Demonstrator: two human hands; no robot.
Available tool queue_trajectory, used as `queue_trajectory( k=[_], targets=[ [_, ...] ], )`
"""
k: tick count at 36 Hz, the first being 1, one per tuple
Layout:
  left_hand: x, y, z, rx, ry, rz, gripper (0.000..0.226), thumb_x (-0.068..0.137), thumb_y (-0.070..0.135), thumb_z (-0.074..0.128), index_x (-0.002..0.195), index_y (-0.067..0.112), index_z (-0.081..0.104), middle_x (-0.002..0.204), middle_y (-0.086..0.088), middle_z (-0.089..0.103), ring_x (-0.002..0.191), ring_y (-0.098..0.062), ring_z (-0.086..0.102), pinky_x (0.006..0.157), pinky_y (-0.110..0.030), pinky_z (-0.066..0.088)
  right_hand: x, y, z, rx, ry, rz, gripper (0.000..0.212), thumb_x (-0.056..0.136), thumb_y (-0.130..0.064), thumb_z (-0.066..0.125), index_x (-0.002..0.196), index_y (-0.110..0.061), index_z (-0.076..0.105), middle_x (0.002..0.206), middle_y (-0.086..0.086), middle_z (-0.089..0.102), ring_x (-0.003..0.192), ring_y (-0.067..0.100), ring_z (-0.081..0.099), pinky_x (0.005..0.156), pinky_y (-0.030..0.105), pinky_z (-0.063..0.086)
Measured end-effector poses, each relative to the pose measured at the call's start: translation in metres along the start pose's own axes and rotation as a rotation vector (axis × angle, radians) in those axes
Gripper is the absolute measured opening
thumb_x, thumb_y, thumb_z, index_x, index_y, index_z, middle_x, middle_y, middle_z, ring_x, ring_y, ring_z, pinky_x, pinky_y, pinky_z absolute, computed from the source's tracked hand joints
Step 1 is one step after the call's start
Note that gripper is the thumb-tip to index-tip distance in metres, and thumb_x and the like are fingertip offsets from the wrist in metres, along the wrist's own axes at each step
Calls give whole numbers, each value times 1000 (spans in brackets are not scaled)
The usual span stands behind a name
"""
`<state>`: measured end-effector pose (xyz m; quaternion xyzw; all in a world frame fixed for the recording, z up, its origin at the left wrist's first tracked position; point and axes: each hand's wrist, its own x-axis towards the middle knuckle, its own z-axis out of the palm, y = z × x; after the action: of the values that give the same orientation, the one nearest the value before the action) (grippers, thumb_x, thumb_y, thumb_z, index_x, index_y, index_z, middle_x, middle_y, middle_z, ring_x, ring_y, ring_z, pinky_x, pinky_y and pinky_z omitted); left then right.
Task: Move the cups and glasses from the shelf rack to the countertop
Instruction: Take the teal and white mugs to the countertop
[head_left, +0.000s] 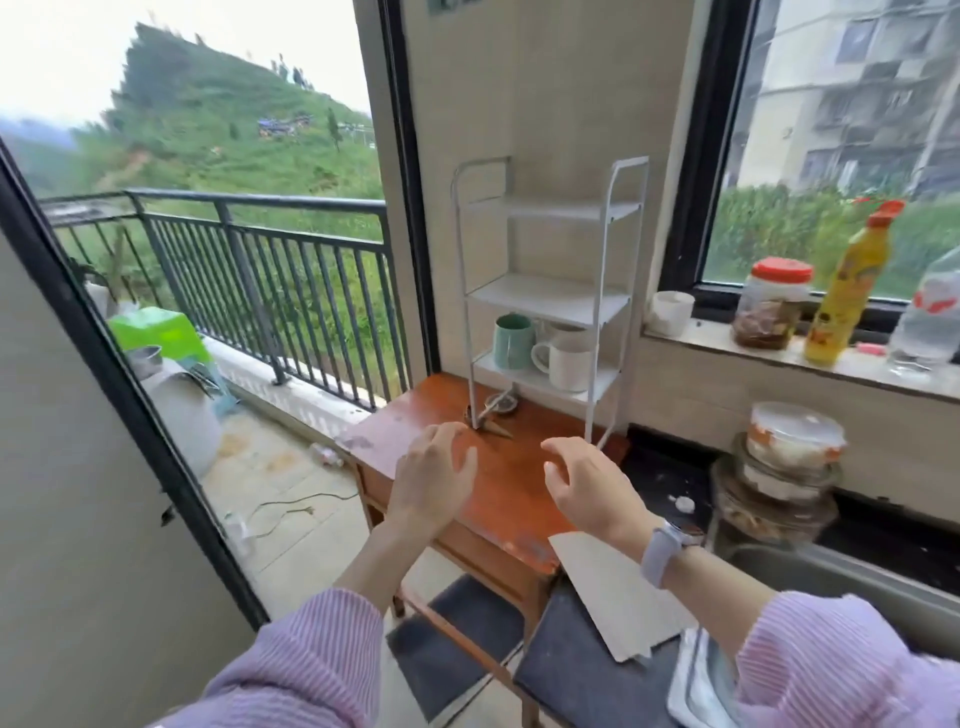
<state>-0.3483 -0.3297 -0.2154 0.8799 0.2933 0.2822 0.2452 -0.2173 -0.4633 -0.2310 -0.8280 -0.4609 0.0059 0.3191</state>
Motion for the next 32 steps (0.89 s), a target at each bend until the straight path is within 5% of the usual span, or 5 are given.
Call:
queue_trajectory(
  k=[11,22,27,32],
  targets=[
    [133,-62,57,-188,-84,-4,31,90,17,54,120,11,55,116,-7,61,100,-14,55,86,-21,42,132,31,53,2,-21,127,45,93,-20,42,137,-9,38,142,9,45,132,22,39,112,32,28],
    [273,-116,142,-569,-286,-67,38,92,19,53,129,14,49,118,5,57,107,-9,54,86,-15,41,268,74,113,373,33,513,55,94,-12,41,145,-17,20,149,5,33,134,17,31,100,16,18],
    [309,-124,167,-611,-407,-48,42,93,18,49,134,11,42,133,-7,52,121,-19,50,103,-36,44,297,89,126,409,146,575,58,92,-3,39,144,-21,21,147,4,28,122,10,29,100,16,16],
    [328,-121,190,-611,-467,-17,40,91,20,52,130,15,46,129,-2,54,120,-14,47,94,-24,36,314,103,137,439,179,600,62,87,2,39,143,-19,22,151,4,26,137,22,24,104,22,18]
  ],
)
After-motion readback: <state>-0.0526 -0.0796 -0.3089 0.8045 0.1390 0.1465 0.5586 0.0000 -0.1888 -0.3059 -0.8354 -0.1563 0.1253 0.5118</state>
